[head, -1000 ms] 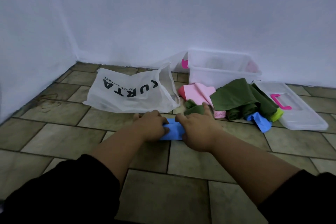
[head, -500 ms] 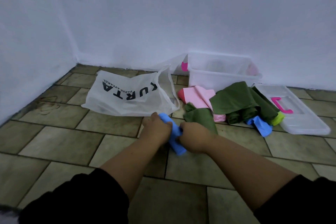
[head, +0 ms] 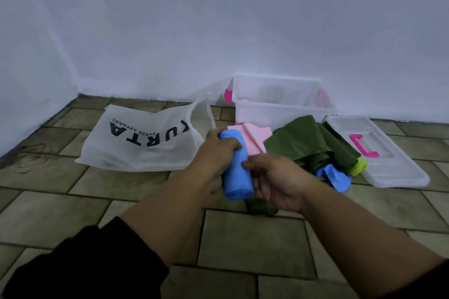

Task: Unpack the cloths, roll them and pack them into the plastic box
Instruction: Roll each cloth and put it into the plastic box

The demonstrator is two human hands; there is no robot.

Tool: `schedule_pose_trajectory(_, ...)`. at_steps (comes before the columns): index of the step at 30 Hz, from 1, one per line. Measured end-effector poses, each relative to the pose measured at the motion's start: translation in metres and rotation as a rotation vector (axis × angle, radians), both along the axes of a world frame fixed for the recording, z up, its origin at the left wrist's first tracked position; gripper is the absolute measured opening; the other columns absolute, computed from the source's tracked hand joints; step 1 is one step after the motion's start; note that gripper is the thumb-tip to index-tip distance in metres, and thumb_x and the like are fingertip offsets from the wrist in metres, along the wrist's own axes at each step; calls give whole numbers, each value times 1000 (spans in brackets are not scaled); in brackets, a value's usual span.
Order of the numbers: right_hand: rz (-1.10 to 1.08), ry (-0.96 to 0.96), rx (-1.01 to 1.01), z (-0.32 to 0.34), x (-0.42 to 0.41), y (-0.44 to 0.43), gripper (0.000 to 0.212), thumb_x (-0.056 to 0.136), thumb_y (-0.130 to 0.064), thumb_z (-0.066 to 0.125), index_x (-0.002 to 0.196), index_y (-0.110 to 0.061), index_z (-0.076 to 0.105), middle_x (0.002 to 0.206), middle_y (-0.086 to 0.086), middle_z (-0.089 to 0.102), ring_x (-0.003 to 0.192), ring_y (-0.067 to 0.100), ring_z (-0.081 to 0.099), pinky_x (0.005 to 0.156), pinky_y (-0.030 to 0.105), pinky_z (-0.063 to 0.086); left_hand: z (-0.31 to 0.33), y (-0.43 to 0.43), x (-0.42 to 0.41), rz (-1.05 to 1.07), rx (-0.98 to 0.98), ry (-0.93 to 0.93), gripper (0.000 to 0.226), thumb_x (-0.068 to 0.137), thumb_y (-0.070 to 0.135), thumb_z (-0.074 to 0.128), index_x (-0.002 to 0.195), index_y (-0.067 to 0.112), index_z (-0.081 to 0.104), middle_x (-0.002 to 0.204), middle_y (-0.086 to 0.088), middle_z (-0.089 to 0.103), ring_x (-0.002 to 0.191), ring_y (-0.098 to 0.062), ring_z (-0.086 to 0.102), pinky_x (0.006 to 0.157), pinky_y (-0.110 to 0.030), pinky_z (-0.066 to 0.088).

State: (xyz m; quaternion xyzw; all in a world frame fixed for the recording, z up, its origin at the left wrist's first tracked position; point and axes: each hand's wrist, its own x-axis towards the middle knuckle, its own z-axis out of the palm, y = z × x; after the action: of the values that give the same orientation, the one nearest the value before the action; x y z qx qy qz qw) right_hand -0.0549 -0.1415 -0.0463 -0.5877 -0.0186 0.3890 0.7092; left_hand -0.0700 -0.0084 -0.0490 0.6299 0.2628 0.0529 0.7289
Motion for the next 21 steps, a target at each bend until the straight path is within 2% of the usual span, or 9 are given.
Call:
schedule_pose_trajectory(2, 1, -55, 20, 16, 21, -8, 21, 89, -1, 50, 107, 5, 59, 107, 26, 67, 93, 36, 67, 85, 49, 55, 13, -6, 28, -39, 51, -42, 40, 79, 12, 60, 116, 24, 50, 112, -12, 60, 96, -32, 62, 82, -49, 55)
schedule_pose_trajectory(4, -28, -70, 54, 33, 48, -16, 18, 90, -1, 49, 103, 4, 60, 95, 22, 70, 74, 29, 70, 61, 38, 60, 26, -8, 60, -104, 124, -118, 48, 81, 15, 64, 126, 20, 48, 124, -14, 56, 105, -32, 59, 91, -49, 51)
schedule_pose_trajectory(6, -89, -61, 62, 47, 82, -24, 24, 90, -3, 48, 110, 6, 58, 96, 23, 67, 69, 27, 70, 57, 33, 60, 40, -6, 94, -165, 297, -144, 63, 86, 32, 63, 141, 19, 35, 141, -13, 44, 120, -30, 51, 103, -44, 43)
schedule_pose_trajectory(8, -158, -59, 37, 57, 117, -30, 28, 91, -6, 48, 114, 8, 55, 98, 24, 64, 67, 28, 69, 56, 32, 59, 49, 0, 126, -182, 612, -71, 78, 87, 51, 53, 149, 18, 20, 152, -13, 26, 133, -30, 37, 110, -39, 31)
schedule_pose_trajectory(10, -241, -109, -18, 65, 153, -33, 26, 91, -5, 49, 114, 7, 52, 94, 22, 63, 64, 27, 70, 50, 31, 57, 46, 9, 149, -194, 915, 97, 90, 86, 57, 50, 150, 12, 6, 156, -15, 13, 140, -31, 25, 112, -42, 25)
schedule_pose_trajectory(12, -329, -212, -125, 69, 189, -34, 29, 89, -4, 53, 117, 4, 51, 94, 21, 63, 70, 27, 69, 48, 31, 56, 38, 13, 164, -276, 1040, 257, 100, 84, 58, 52, 149, 4, -3, 157, -17, 8, 142, -32, 17, 114, -45, 22)
schedule_pose_trajectory(16, -304, -387, -500, 55, 240, -21, 37, 85, -1, 58, 120, 5, 51, 96, 20, 59, 81, 32, 63, 57, 36, 52, 24, 18, 175, -352, 1019, 335, 100, 88, 56, 50, 147, 1, -9, 158, -15, -4, 145, -30, 6, 117, -41, 13)
schedule_pose_trajectory(19, -65, -472, -810, 39, 256, 6, 26, 83, 0, 61, 108, 5, 56, 98, 22, 57, 86, 34, 58, 72, 41, 51, 17, 19, 175, -371, 1082, 338, 96, 89, 58, 43, 148, 4, -11, 158, -11, -11, 146, -27, 1, 116, -44, 9)
schedule_pose_trajectory(21, 168, -588, -1011, 32, 258, 26, 18, 85, -7, 63, 102, -1, 60, 103, 18, 57, 90, 31, 55, 83, 41, 47, 14, 20, 176, -360, 1096, 363, 96, 88, 60, 42, 148, 7, -12, 158, -9, -12, 146, -27, 1, 116, -48, 10)
